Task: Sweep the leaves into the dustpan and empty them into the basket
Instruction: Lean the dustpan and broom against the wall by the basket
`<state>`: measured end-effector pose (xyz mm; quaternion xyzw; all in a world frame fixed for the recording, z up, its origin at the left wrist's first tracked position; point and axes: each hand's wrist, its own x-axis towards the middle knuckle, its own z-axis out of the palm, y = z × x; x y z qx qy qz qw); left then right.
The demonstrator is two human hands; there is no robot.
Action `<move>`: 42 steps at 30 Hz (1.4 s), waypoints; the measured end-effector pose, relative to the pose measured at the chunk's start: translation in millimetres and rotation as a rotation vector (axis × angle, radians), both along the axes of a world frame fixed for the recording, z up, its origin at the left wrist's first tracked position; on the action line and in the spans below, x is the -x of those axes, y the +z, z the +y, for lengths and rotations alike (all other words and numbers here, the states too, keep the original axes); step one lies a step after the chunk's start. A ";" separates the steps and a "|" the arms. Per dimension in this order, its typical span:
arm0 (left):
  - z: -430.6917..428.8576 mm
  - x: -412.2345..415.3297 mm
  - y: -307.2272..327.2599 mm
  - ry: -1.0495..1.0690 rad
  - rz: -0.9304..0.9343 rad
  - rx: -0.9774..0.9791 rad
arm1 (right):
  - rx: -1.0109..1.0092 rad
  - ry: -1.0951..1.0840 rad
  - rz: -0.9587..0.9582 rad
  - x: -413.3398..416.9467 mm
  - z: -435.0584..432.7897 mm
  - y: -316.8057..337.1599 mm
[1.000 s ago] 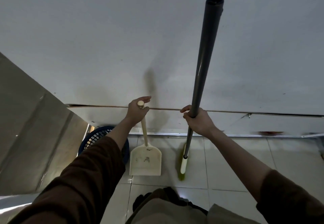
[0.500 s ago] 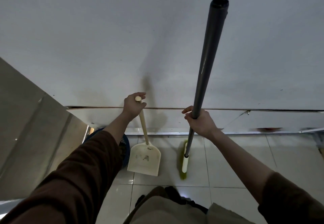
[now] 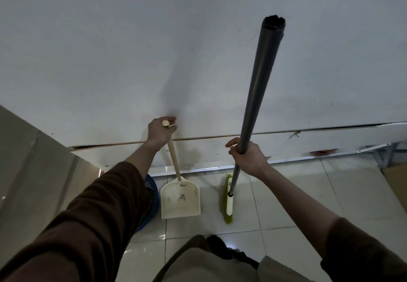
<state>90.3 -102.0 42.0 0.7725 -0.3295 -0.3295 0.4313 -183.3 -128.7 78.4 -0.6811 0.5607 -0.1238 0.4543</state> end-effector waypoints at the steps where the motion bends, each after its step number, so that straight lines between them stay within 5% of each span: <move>1: -1.3 -0.2 0.3 -0.005 -0.002 -0.001 | 0.001 -0.008 0.000 0.7 1.3 0.3; 20: 27.4 12.6 71.5 -0.257 -0.177 0.043 | -0.036 -0.174 -0.029 -6.4 21.4 2.6; 29: 76.8 68.6 196.2 -0.685 0.125 0.276 | 0.037 -0.193 0.058 -37.9 55.2 12.9; 34: 95.8 84.5 211.4 -0.643 0.200 0.386 | 0.113 -0.207 0.145 -65.8 76.2 17.9; 42: 109.2 71.8 202.5 -0.423 0.057 0.474 | 0.129 -0.167 0.168 -104.6 113.0 15.8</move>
